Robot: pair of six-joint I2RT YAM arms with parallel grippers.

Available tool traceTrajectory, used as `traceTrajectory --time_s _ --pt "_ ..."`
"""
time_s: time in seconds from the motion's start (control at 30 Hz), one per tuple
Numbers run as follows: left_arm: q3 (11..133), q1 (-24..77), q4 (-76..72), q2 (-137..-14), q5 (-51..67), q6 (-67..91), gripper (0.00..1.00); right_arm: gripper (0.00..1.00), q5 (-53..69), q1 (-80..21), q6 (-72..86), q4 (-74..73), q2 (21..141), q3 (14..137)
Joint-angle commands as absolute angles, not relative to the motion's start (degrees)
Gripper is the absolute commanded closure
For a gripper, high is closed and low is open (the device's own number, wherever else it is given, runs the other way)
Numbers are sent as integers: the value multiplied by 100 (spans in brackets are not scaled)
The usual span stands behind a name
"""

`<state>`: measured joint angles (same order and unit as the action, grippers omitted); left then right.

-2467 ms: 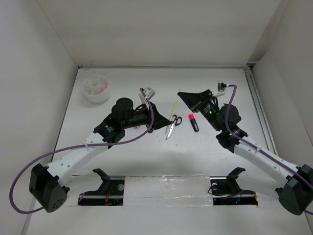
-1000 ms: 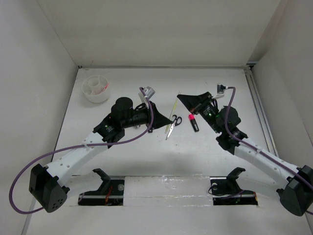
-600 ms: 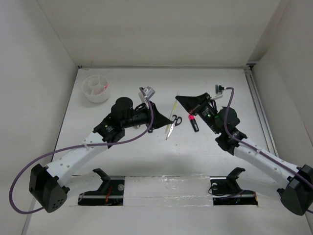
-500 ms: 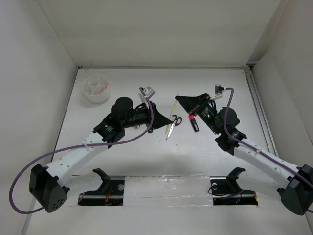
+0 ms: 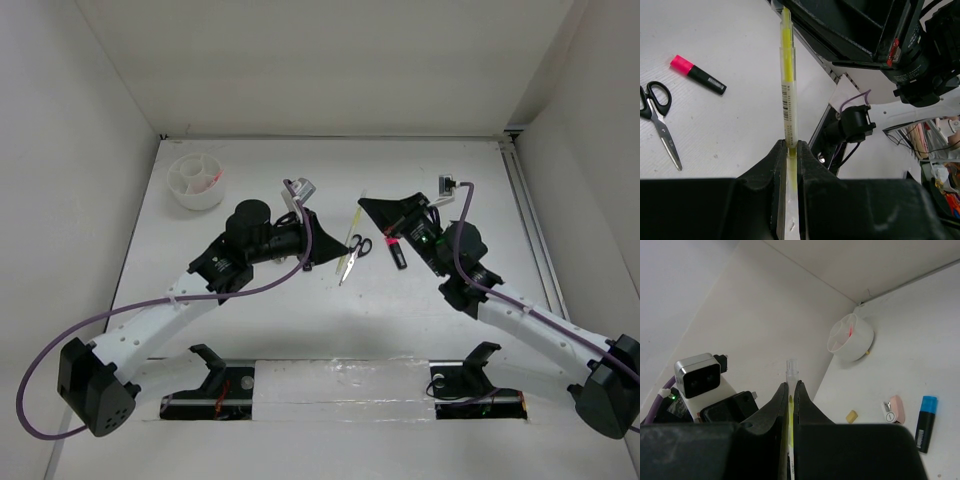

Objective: Sort the stationery into containers
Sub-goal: Close the pen cap on the pen.

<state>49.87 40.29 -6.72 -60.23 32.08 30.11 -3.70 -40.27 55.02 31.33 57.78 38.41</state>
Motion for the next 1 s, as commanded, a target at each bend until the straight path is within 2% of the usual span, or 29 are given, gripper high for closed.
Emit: traceTrajectory --time_s 0.0,0.97 --pt "5238 4017 -993 -5783 3059 3067 100 100 -378 -4122 5230 3138 5722 3744" --pt "5414 3964 -703 -6196 2821 3226 100 100 -211 -4227 4948 3138 5845 3797"
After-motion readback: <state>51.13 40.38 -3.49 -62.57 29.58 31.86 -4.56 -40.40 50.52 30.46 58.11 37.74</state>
